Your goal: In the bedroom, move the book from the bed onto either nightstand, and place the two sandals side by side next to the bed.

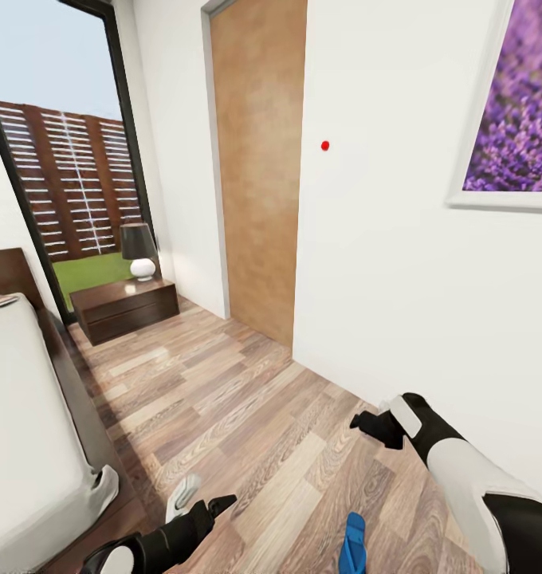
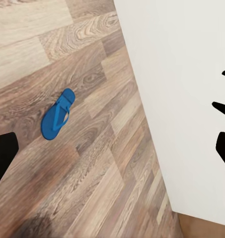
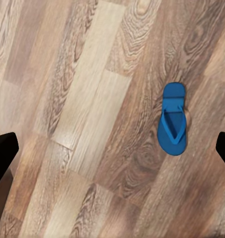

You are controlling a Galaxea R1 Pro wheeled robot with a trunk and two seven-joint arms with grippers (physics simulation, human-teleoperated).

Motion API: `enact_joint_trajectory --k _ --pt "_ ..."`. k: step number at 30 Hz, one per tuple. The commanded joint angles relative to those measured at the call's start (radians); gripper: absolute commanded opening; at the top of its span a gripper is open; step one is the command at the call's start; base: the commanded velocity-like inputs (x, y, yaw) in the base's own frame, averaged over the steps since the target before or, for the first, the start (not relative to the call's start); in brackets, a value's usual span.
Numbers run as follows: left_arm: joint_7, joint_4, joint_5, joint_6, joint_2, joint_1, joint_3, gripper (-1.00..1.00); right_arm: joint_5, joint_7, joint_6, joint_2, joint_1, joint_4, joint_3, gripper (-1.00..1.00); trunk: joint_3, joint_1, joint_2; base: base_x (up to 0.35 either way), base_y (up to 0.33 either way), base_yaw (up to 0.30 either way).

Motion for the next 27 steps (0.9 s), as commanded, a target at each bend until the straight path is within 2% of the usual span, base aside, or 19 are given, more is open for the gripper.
enact_joint_trajectory --k 1,10,27 --pt "-0.003 0.000 0.000 0.007 0.000 -0.001 0.002 1.00 -0.009 -0.010 0.001 0.005 -0.001 0.002 -0.003 1.00 -0.004 0.004 -0.008 0.000 0.000 0.000" --pt "-0.004 -0.008 0.001 0.038 0.006 -0.001 0.002 1.00 -0.005 -0.011 -0.016 0.028 -0.003 0.026 -0.003 1.00 -0.032 0.038 -0.071 0.000 0.000 0.000" --pt "-0.002 -0.013 -0.001 0.048 0.003 -0.001 -0.001 1.00 -0.004 -0.032 -0.043 0.032 -0.004 0.031 -0.002 1.00 -0.086 0.103 -0.190 0.000 0.000 0.000"
